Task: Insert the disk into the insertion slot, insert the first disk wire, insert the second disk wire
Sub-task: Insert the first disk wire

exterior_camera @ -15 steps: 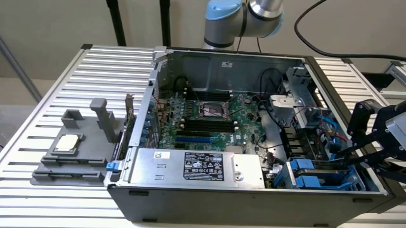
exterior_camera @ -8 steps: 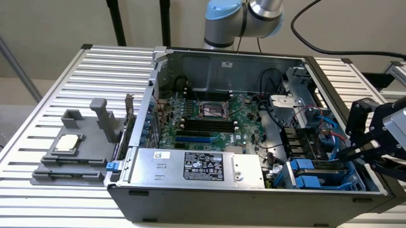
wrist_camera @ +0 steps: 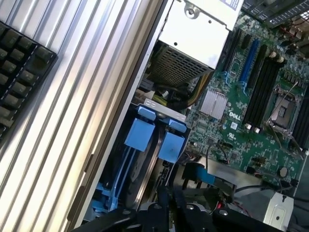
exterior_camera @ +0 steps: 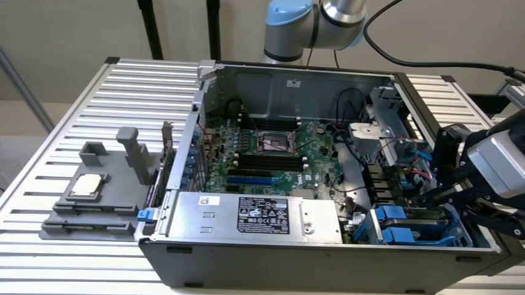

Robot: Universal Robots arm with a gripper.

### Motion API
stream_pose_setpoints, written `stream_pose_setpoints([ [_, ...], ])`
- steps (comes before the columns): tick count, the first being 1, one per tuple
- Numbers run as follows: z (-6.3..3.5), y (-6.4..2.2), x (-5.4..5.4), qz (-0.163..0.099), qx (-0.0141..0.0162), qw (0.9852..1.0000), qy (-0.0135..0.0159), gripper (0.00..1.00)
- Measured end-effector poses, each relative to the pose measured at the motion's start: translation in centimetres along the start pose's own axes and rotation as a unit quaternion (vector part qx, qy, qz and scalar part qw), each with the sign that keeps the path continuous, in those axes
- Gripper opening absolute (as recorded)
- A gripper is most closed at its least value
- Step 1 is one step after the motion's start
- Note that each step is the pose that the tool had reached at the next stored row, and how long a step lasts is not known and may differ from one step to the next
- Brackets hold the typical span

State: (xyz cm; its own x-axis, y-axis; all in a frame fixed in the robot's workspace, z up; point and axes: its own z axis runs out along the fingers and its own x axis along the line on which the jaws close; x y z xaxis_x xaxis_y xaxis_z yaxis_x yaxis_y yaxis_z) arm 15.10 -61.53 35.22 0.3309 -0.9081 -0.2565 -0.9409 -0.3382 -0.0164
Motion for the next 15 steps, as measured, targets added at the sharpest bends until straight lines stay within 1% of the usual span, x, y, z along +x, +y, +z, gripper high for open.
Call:
stream_pose_setpoints([
  [2, 0.0, 0.04, -0.02, 0.011, 0.003, 0.9999, 0.0003, 0.16],
  [4, 0.02, 0.04, -0.02, 0.027, 0.0071, 0.9996, 0.0005, 0.16],
  [6, 0.06, 0.04, -0.01, 0.044, 0.0117, 0.999, 0.0008, 0.16],
  [8, 0.11, 0.04, 0.0, 0.062, 0.0166, 0.9979, 0.0011, 0.16],
  [12, 0.25, 0.04, 0.04, 0.097, 0.0257, 0.995, 0.0016, 0.16],
  [15, 0.41, 0.05, 0.08, 0.123, 0.0326, 0.9919, 0.0021, 0.16],
])
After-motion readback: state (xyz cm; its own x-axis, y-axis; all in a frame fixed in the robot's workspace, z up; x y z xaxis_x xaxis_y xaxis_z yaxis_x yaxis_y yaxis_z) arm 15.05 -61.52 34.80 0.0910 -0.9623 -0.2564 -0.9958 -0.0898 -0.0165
